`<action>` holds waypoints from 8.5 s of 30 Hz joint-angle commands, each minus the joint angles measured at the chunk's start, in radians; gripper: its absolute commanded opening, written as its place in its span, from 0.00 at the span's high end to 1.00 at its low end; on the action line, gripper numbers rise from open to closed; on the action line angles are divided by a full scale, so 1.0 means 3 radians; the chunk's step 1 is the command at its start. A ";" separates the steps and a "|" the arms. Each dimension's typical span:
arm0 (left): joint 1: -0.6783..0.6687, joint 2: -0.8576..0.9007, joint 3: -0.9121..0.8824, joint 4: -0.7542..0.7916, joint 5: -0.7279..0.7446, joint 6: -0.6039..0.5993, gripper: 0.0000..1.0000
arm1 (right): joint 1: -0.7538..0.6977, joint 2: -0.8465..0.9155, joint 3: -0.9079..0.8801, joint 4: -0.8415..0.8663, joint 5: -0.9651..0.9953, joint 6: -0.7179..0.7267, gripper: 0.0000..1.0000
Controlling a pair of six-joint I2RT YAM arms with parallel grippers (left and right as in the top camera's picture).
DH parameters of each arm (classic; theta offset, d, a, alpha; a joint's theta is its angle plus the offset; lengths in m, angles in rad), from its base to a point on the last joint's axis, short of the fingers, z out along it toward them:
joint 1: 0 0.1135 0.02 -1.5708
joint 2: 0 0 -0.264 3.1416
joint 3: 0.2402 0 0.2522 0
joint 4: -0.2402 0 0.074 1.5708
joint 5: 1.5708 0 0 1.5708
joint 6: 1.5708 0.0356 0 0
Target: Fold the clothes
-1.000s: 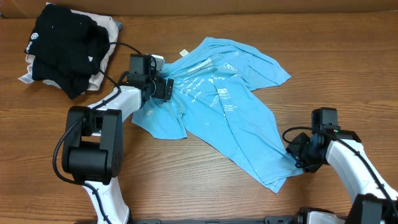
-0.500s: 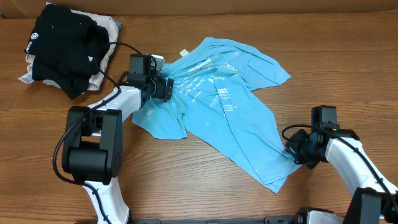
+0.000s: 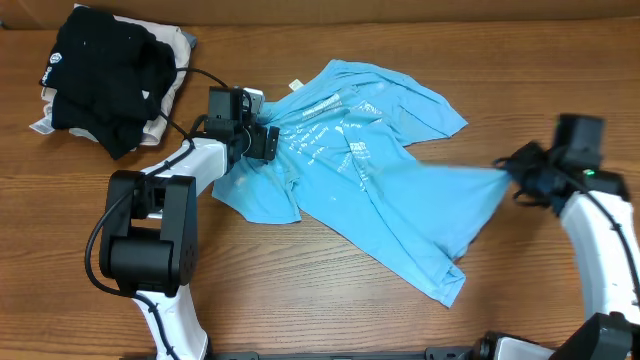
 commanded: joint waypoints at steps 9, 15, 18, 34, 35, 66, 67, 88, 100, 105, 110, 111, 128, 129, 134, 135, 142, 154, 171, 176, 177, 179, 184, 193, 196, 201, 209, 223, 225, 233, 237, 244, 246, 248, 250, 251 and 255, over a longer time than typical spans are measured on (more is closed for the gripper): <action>0.0024 0.0292 -0.0220 -0.0195 -0.0413 0.0080 0.00 | -0.0426 0.0605 0.0272 0.0997 0.0074 -0.0429 0.96; 0.0024 0.0292 -0.0220 -0.0284 -0.0415 0.0027 0.00 | -0.0459 0.1164 0.0758 0.1094 0.0196 -0.0534 0.96; 0.0024 0.0292 -0.0220 -0.0314 -0.0415 0.0028 0.00 | -0.0542 0.1406 0.1078 0.0961 0.0215 -0.0543 0.96; 0.0023 0.0291 -0.0217 -0.0379 -0.0327 0.0029 0.00 | -0.1047 0.1610 0.1667 0.0450 0.0207 -0.0782 0.92; 0.0023 0.0291 -0.0212 -0.0379 -0.0327 0.0029 0.00 | -0.1064 0.1610 0.1687 0.0398 0.0168 -0.0781 0.85; -0.0009 -0.0937 0.2908 -0.4400 0.0117 -0.0219 0.00 | -0.0614 -0.0327 0.2199 -0.2670 -0.1445 -0.1127 0.18; -0.0009 -0.0947 0.2908 -0.4472 0.0137 -0.0217 0.00 | -0.0584 -0.0341 0.2167 -0.2792 -0.1443 -0.1161 0.18; -0.0824 -0.1090 0.0604 -0.3864 0.0267 -0.0842 0.00 | 0.0509 -0.1626 -0.0450 -0.2350 -0.1016 -0.0061 0.23; -0.1110 -0.1047 -0.0362 -0.2686 0.0251 -0.1279 0.00 | 0.1294 -0.1359 -0.0654 -0.1815 -0.0262 0.0865 0.25; -0.1111 -0.1045 -0.0417 -0.2618 0.0172 -0.1278 0.00 | 0.1443 -0.0908 -0.0655 -0.1530 -0.0237 0.0922 0.25; -0.1110 -0.1045 -0.0417 -0.2580 0.0037 -0.1251 0.00 | 0.1433 -0.0440 -0.0655 -0.1095 -0.0219 0.0881 0.26; -0.1109 -0.1045 -0.0417 -0.2579 -0.0013 -0.1251 0.00 | 0.1433 -0.0354 -0.0655 -0.1011 -0.0219 0.0870 0.27; -0.0801 -0.1045 -0.0415 -0.2561 -0.0348 -0.1053 0.00 | 0.0804 0.0657 -0.0654 -0.0066 -0.0029 0.0329 0.26; -0.0777 -0.1045 -0.0415 -0.2560 -0.0361 -0.1017 0.00 | 0.0665 0.0657 -0.0654 -0.0056 -0.0032 0.0251 0.25; -0.0638 -0.1045 -0.0415 -0.2523 -0.0367 -0.0877 0.00 | 0.0052 0.0666 -0.0654 -0.0057 -0.0032 -0.0200 0.25; -0.0621 -0.1045 -0.0415 -0.2506 -0.0367 -0.0877 0.00 | -0.0055 0.0669 -0.0654 -0.0057 -0.0032 -0.0285 0.25; -0.0582 -0.1045 -0.0415 -0.2392 -0.0367 -0.0877 0.00 | -0.0773 0.0718 -0.0631 0.0177 -0.0029 -0.0518 0.24; -0.0581 -0.1049 -0.0064 -0.2724 -0.0355 -0.0549 0.00 | -0.1073 0.0468 0.0215 -0.0717 -0.0710 -0.0544 0.14; -0.0587 -0.1689 0.0430 -0.3765 -0.0225 -0.1456 0.00 | -0.0832 -0.1558 0.0647 -0.2659 -0.0487 -0.0502 0.04; -0.0586 -0.1717 -0.0167 -0.3379 0.0005 -0.1520 0.00 | -0.0824 -0.1574 0.0198 -0.2726 -0.0726 -0.0505 0.04; -0.0586 -0.1717 -0.0287 -0.3272 0.0039 -0.1553 0.00 | -0.0816 -0.1574 0.0076 -0.2705 -0.0805 -0.0505 0.05; -0.0586 -0.1717 -0.0460 -0.3112 0.0123 -0.1602 0.00 | -0.0778 -0.1558 -0.0188 -0.2637 -0.0946 -0.0502 0.07; -0.0586 -0.1717 -0.0802 -0.2815 0.0181 -0.1829 0.01 | -0.0637 -0.1546 -0.0694 -0.2383 -0.1147 -0.0394 0.09; -0.0586 -0.1715 -0.1399 -0.2103 0.0160 -0.2107 0.14 | -0.0484 -0.1546 -0.0885 -0.2009 -0.1008 -0.0025 0.11; -0.0586 -0.1715 -0.1513 -0.1966 0.0139 -0.2157 0.21 | -0.0458 -0.1546 -0.0885 -0.1946 -0.0969 0.0014 0.11; -0.0586 -0.1715 -0.1619 -0.1840 -0.0051 -0.2167 0.42 | -0.0451 -0.1546 -0.0885 -0.1871 -0.0945 0.0027 0.12; -0.0586 -0.1709 -0.1670 -0.1564 -0.0374 -0.2166 0.56 | -0.0451 -0.1546 -0.0885 -0.1813 -0.0945 0.0027 0.12; -0.0586 -0.1546 -0.1678 -0.1228 -0.0392 -0.2164 0.96 | -0.0439 -0.1422 -0.0885 -0.1871 -0.0907 0.0106 0.33; -0.0586 -0.1546 -0.1677 -0.1195 -0.0390 -0.2164 0.96 | -0.0381 -0.1321 -0.0885 -0.1844 -0.0903 0.0114 0.33; -0.0586 -0.1546 -0.1677 -0.1133 -0.0355 -0.2164 0.96 | 0.0003 -0.0590 -0.0885 -0.1619 -0.0570 0.0289 0.34; -0.0586 -0.1546 -0.1677 -0.1136 -0.0326 -0.2164 0.96 | 0.0078 -0.0238 -0.0885 -0.1472 -0.0413 0.0286 0.36; -0.0586 -0.1546 -0.1677 -0.1134 -0.0314 -0.2163 0.96 | 0.0139 0.0254 -0.0885 -0.1197 -0.0178 0.0286 0.37; -0.0586 -0.1546 -0.1677 -0.1136 -0.0314 -0.2163 0.96 | 0.0139 0.0337 -0.0885 -0.1132 -0.0146 0.0285 0.37; -0.0586 -0.1546 -0.1677 -0.1134 -0.0313 -0.2164 0.96 | 0.0139 0.0409 -0.0885 -0.1038 -0.0107 0.0285 0.38; -0.0586 -0.1546 -0.1677 -0.1133 -0.0299 -0.2164 0.96 | 0.0139 0.0486 -0.0885 -0.0944 -0.0074 0.0285 0.37; -0.0586 -0.1546 -0.1677 -0.1132 -0.0289 -0.2164 0.96 | 0.0139 0.0532 -0.0885 -0.0891 -0.0067 0.0285 0.37; -0.0586 -0.1546 -0.1677 -0.1133 -0.0264 -0.2164 0.96 | 0.0139 0.0716 -0.0885 -0.0685 -0.0058 0.0285 0.37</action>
